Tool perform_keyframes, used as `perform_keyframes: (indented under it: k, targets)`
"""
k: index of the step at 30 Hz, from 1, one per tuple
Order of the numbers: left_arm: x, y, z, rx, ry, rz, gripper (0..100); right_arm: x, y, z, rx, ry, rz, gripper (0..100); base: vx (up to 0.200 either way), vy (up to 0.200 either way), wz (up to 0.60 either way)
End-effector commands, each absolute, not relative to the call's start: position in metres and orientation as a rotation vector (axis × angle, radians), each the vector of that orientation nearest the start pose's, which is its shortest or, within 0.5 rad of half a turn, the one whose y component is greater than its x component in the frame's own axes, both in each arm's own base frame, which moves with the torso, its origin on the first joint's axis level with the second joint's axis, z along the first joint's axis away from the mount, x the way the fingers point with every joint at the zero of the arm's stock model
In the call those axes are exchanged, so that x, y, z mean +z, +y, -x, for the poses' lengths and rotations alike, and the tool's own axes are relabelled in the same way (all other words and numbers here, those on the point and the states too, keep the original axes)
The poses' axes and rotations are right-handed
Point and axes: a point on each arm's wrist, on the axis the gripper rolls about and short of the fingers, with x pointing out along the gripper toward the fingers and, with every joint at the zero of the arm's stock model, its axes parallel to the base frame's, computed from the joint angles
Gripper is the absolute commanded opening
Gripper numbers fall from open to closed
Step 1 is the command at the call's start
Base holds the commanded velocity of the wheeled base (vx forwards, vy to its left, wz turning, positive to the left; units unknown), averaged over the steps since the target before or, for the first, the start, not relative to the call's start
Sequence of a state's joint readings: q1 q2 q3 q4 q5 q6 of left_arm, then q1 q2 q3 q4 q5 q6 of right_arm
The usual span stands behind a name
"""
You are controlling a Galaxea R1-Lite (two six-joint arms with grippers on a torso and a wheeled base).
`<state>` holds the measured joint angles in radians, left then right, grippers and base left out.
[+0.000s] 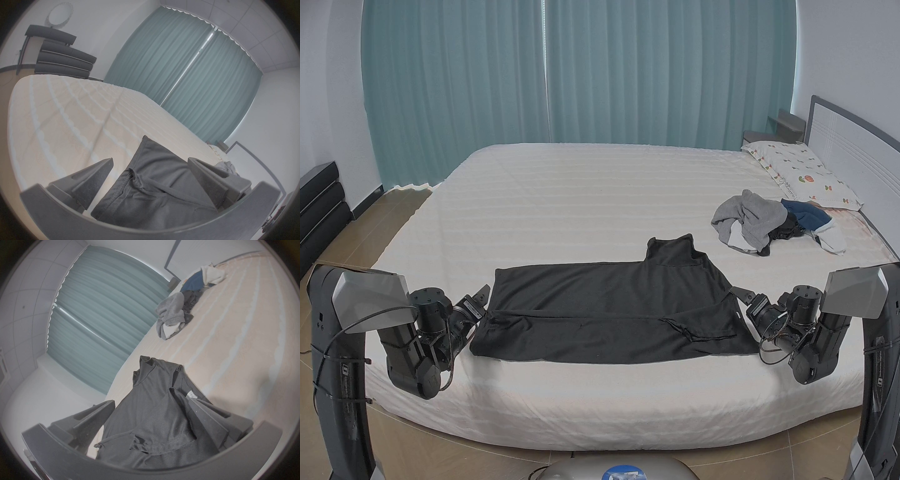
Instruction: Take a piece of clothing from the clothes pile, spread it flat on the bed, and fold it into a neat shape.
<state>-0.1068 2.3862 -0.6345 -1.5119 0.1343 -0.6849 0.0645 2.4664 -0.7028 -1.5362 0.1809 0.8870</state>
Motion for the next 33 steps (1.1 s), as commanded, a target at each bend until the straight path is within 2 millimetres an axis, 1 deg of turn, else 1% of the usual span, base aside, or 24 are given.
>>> perform_keyframes:
  k: [1,10,15,19,21,22,23,25,27,28,29,31,33]
  targets:
    - [0.007,-0.033,-0.352,0.097,0.211,0.671,100,-0.021,0.026,-0.372,0.118,0.327,-0.935,100,0.200,0.000,0.00]
    - [0.001,-0.033,-0.349,0.081,0.246,0.679,100,-0.029,0.025,-0.372,0.123,0.354,-0.957,100,0.200,0.000,0.00]
    - [0.001,-0.033,-0.349,0.079,0.245,0.679,100,-0.030,0.024,-0.372,0.119,0.355,-0.957,100,0.200,0.000,0.00]
    - [-0.004,-0.034,-0.346,0.084,0.268,0.676,100,-0.031,0.023,-0.371,0.116,0.361,-0.958,100,0.000,0.000,0.00]
    - [-0.005,-0.035,-0.337,0.076,0.301,0.672,100,-0.031,0.024,-0.371,0.118,0.361,-0.957,100,0.000,0.000,0.00]
    - [-0.003,-0.034,-0.332,0.057,0.318,0.674,100,-0.031,0.025,-0.371,0.118,0.361,-0.957,100,0.000,0.000,0.00]
    - [-0.002,-0.034,-0.332,0.053,0.319,0.674,100,-0.031,0.025,-0.371,0.118,0.361,-0.957,100,0.000,0.000,0.00]
    - [0.016,-0.032,-0.320,-0.003,0.342,0.679,100,-0.030,0.027,-0.369,0.120,0.368,-0.954,100,0.000,0.000,0.00]
    - [0.018,-0.033,-0.318,-0.010,0.357,0.679,100,-0.030,0.027,-0.368,0.121,0.366,-0.951,100,0.000,0.000,0.00]
    - [0.028,-0.033,-0.310,-0.037,0.464,0.687,100,-0.030,0.029,-0.367,0.129,0.365,-0.949,100,0.000,0.000,0.00]
    - [0.031,-0.033,-0.307,-0.037,0.502,0.693,100,-0.030,0.029,-0.366,0.131,0.362,-0.948,100,0.000,0.000,0.00]
    - [0.035,-0.034,-0.310,-0.024,0.548,0.696,100,-0.031,0.029,-0.365,0.129,0.365,-0.947,100,0.000,0.000,0.00]
    - [0.034,-0.033,-0.312,-0.013,0.563,0.703,100,-0.031,0.029,-0.365,0.129,0.366,-0.947,100,0.000,0.000,0.00]
